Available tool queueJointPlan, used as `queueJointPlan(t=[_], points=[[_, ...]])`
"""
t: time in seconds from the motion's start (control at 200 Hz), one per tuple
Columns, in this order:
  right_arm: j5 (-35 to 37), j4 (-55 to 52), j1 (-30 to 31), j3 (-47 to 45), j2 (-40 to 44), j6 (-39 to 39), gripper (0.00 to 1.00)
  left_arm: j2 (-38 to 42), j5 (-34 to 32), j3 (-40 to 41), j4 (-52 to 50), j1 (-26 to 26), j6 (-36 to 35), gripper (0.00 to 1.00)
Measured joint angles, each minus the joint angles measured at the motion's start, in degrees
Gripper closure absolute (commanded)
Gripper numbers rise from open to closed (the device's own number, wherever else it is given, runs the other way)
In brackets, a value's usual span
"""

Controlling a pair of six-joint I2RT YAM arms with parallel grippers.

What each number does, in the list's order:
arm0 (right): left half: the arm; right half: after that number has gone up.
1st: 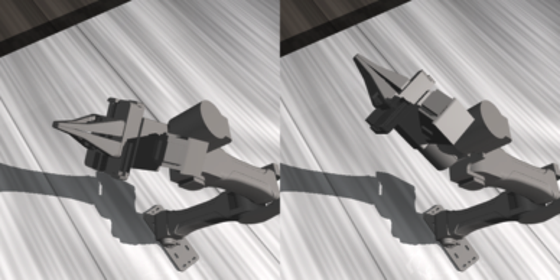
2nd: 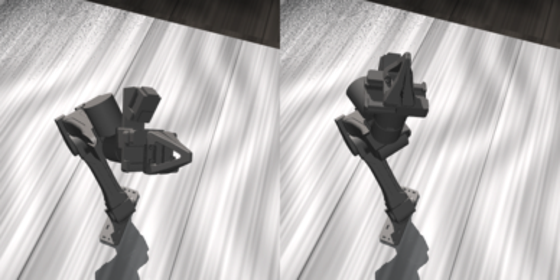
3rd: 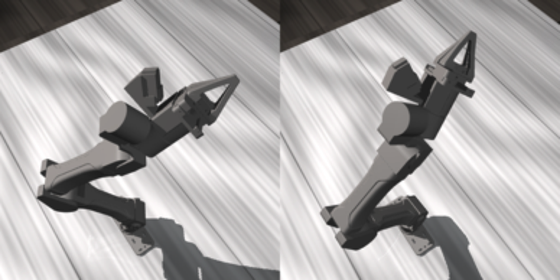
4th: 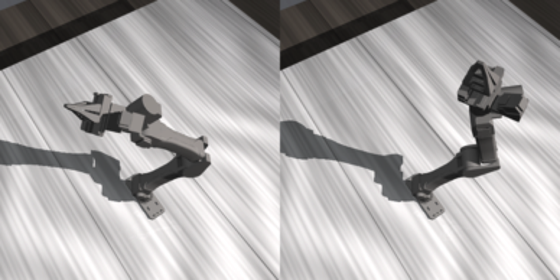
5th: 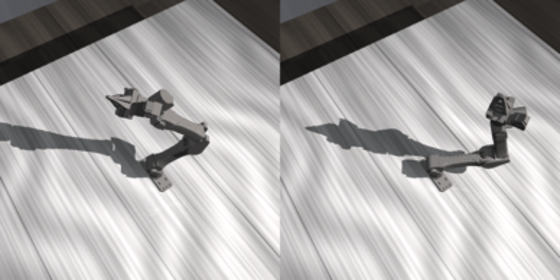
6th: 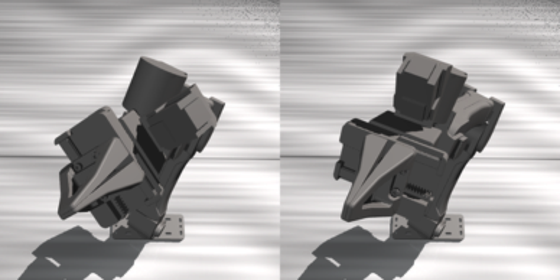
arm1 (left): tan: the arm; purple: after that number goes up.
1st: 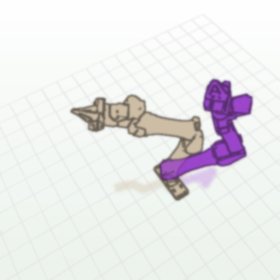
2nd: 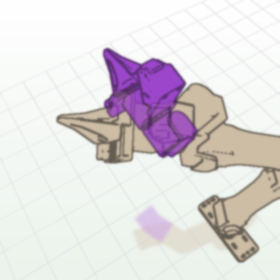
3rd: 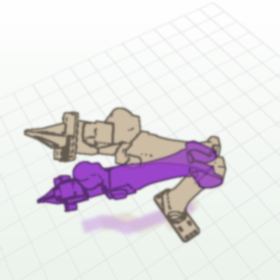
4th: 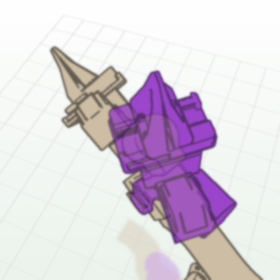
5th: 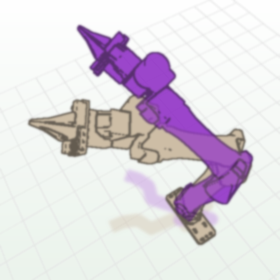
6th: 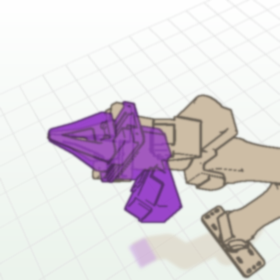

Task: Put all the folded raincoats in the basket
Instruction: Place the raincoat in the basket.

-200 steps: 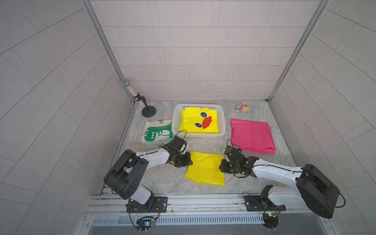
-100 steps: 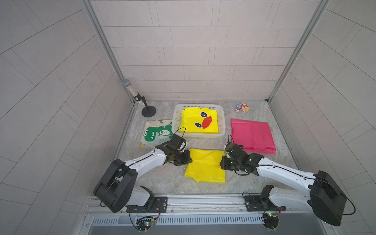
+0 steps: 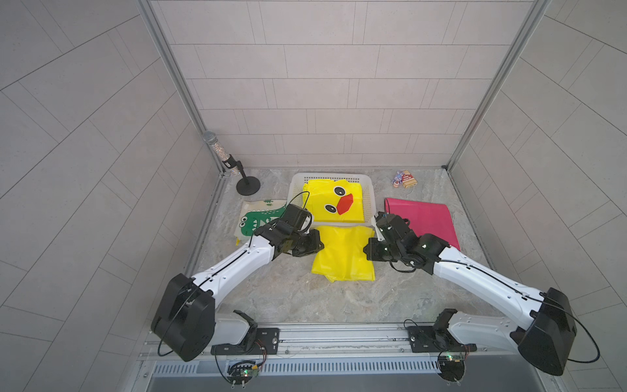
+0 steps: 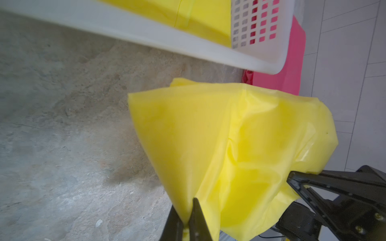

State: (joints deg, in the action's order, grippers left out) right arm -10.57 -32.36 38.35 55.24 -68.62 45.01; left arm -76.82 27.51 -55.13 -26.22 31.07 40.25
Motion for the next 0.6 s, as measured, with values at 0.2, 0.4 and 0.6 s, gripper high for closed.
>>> queueJointPlan(t=[0.2, 0.4, 0.6], points=[[-3.8, -4.5, -6.2, 11.0, -5.7, -5.1, 1.00, -2.8, 0.3, -12.1, -6.8, -3.3, -2.9, 1.00], [-9.0, -6.3, -11.8, 23.2, -15.1, -9.2, 1.00, -12.3, 1.5, -27.5, -13.8, -8.4, -7.2, 1.00], [-13.5, -7.0, -15.5, 35.5, -27.1, -11.8, 1.00, -24.5, 3.0, -41.9, -18.1, -12.5, -10.3, 1.00]])
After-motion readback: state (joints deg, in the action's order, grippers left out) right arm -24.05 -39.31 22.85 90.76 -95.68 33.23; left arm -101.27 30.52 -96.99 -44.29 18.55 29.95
